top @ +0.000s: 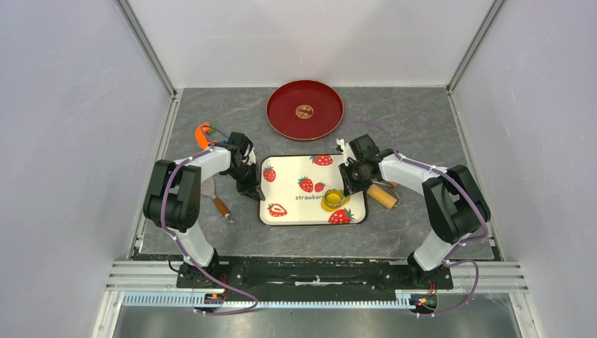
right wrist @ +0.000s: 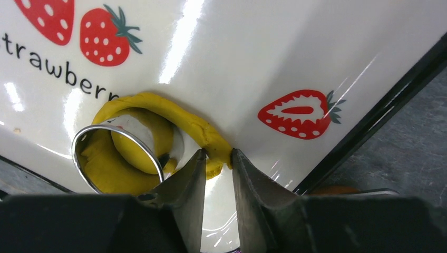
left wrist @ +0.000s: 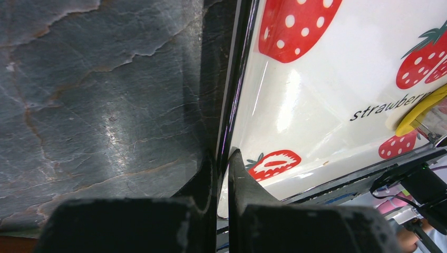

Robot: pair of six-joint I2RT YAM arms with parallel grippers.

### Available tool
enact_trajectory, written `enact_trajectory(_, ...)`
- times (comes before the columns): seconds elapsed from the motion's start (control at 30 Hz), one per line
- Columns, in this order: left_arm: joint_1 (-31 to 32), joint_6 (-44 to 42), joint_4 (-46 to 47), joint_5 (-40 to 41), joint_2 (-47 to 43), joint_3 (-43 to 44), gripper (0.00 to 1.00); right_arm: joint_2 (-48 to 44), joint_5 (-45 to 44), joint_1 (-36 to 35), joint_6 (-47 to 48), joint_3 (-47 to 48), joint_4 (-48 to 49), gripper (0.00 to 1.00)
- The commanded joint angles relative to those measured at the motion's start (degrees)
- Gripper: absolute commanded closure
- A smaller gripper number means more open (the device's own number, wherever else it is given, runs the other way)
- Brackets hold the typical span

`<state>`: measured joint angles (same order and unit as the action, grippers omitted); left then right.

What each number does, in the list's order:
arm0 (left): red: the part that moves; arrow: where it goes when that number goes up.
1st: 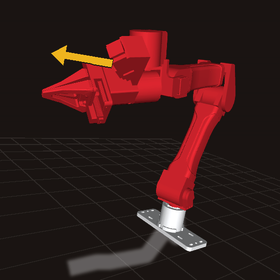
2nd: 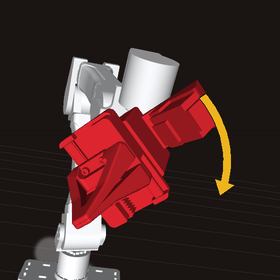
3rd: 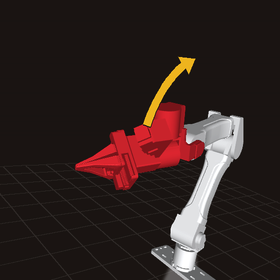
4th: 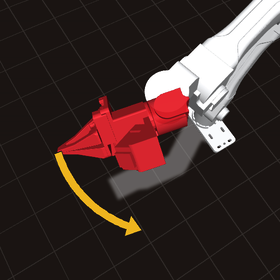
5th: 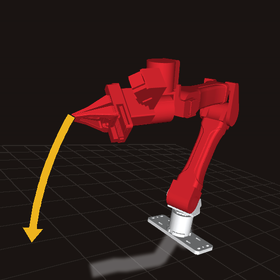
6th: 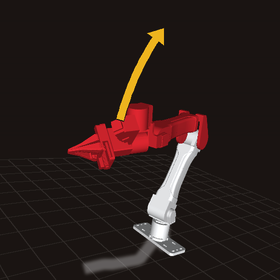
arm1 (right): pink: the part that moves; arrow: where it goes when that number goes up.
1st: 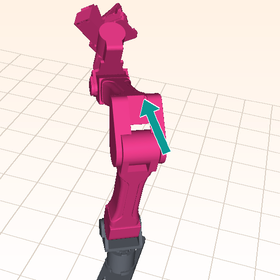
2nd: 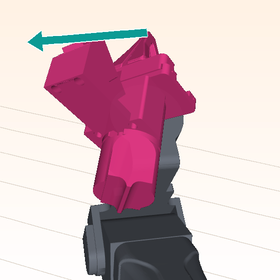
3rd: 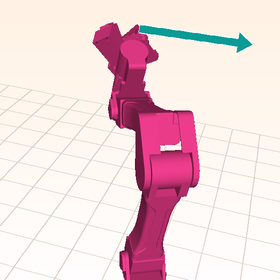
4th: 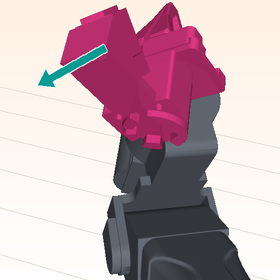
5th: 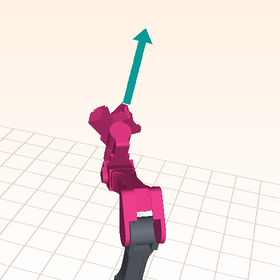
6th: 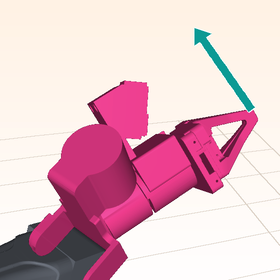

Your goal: Roll out the dumpling wrappers from the dough

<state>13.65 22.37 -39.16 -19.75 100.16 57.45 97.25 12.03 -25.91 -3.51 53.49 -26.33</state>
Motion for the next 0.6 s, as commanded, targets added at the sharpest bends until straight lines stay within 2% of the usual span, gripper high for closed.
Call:
enact_trajectory(0.0,1.64,-2.28,2.04,3.81,2.73,-0.50,0.98,9.95,-12.65,-0.81,-0.35,-7.79,-6.16,0.75)
enact_trajectory(0.17,1.64,-2.24,2.07,3.91,2.76,-0.50,0.98,9.55,-10.29,-0.81,-0.17,-7.83,-4.36,0.84)
enact_trajectory(0.33,1.64,-2.18,2.09,3.83,2.76,-0.50,0.98,9.13,-10.34,-0.70,-0.20,-3.33,-4.67,0.85)
enact_trajectory(0.57,1.64,-2.28,2.09,3.64,2.60,-0.74,0.98,8.29,-4.42,-0.09,-1.96,5.65,-5.64,0.89)
